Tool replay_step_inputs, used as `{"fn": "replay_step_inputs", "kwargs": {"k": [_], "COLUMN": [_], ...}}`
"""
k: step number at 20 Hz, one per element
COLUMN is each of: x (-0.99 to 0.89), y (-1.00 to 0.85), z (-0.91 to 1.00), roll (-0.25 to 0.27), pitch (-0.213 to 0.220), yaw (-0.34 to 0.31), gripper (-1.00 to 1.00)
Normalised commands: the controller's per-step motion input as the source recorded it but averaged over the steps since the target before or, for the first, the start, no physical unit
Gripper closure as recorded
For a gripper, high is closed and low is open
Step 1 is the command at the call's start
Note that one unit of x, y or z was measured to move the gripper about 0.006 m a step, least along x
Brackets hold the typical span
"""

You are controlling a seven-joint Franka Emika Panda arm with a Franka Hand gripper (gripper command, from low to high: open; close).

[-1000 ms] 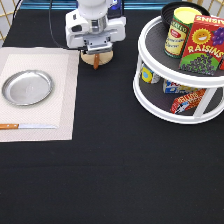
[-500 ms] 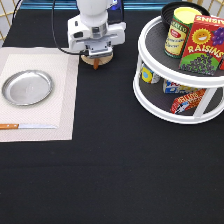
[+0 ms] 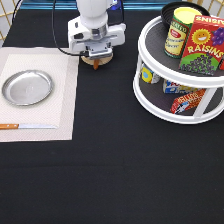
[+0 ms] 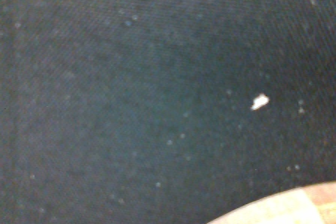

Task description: Arrange plate and fork

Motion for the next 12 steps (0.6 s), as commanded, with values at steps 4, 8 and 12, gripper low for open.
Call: {"fn": "replay_step_inputs", "kwargs": {"k": [4, 8, 12], "x": [-0.09, -0.07, -0.13], "y": [0.00, 0.00, 0.04], "z": [-0.10, -0.09, -0.05], "roll": [-0.119, -0.128, -0.125], "pitch": [0.000, 0.000, -0.001], "yaw": [-0.028, -0.027, -0.005], "gripper": [1.00, 1.00, 1.00]}}
